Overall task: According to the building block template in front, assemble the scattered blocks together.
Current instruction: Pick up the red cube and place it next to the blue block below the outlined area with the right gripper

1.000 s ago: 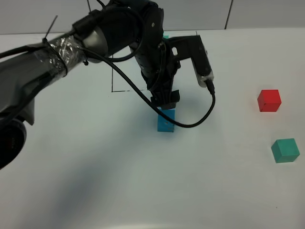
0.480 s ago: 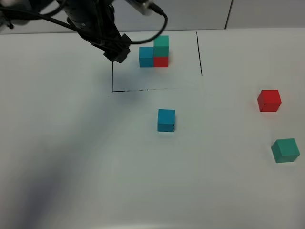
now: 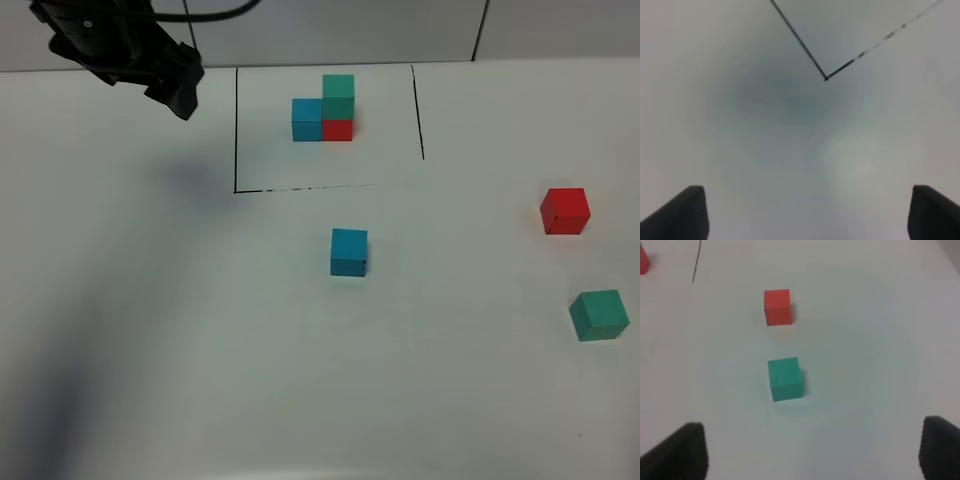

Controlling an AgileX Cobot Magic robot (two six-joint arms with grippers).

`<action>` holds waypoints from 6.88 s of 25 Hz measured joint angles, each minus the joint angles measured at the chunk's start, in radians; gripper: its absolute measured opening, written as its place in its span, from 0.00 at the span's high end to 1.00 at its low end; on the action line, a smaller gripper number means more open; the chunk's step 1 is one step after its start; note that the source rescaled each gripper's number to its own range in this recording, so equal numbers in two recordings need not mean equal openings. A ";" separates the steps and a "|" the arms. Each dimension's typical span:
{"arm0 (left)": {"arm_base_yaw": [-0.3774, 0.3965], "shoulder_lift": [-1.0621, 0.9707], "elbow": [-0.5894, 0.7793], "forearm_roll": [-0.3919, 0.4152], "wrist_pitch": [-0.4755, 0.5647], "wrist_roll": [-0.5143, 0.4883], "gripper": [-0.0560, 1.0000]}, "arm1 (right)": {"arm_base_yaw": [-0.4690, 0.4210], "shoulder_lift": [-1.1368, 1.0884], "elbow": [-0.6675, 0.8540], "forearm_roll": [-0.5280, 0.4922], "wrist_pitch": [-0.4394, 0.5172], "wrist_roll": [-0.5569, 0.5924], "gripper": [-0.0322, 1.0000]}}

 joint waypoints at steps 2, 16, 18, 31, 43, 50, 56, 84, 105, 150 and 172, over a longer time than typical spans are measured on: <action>0.022 -0.022 0.000 -0.006 0.000 -0.029 0.10 | 0.000 0.000 0.000 0.000 0.000 0.000 0.26; 0.080 -0.444 0.540 0.084 -0.143 -0.170 0.10 | 0.000 0.000 0.000 0.003 0.000 0.000 0.26; 0.080 -0.520 0.623 0.116 -0.159 -0.206 0.10 | 0.000 0.000 0.000 0.004 0.000 0.000 0.26; 0.080 -1.060 0.917 0.144 -0.220 -0.347 0.10 | 0.000 0.000 0.000 0.004 0.000 0.000 0.26; 0.080 -1.479 1.157 -0.008 -0.190 -0.285 0.10 | 0.000 0.000 0.000 0.004 0.000 0.000 0.26; 0.080 -1.660 1.280 -0.075 -0.157 -0.252 0.10 | 0.000 0.000 0.000 0.004 0.000 0.003 0.26; 0.080 -1.802 1.356 -0.091 -0.146 -0.245 0.10 | 0.000 0.000 0.000 0.004 0.000 0.006 0.26; 0.119 -1.942 1.376 -0.091 -0.106 -0.222 0.10 | 0.000 0.000 0.000 0.004 0.000 0.007 0.26; 0.270 -1.942 1.376 -0.091 -0.106 -0.222 0.10 | 0.000 0.000 0.000 0.004 0.000 0.007 0.26; 0.270 -1.940 1.376 -0.091 -0.106 -0.222 0.11 | 0.000 0.493 -0.043 -0.035 -0.027 0.033 0.26; 0.270 -1.940 1.376 -0.091 -0.106 -0.222 0.11 | 0.000 1.437 -0.419 -0.047 -0.314 -0.011 0.26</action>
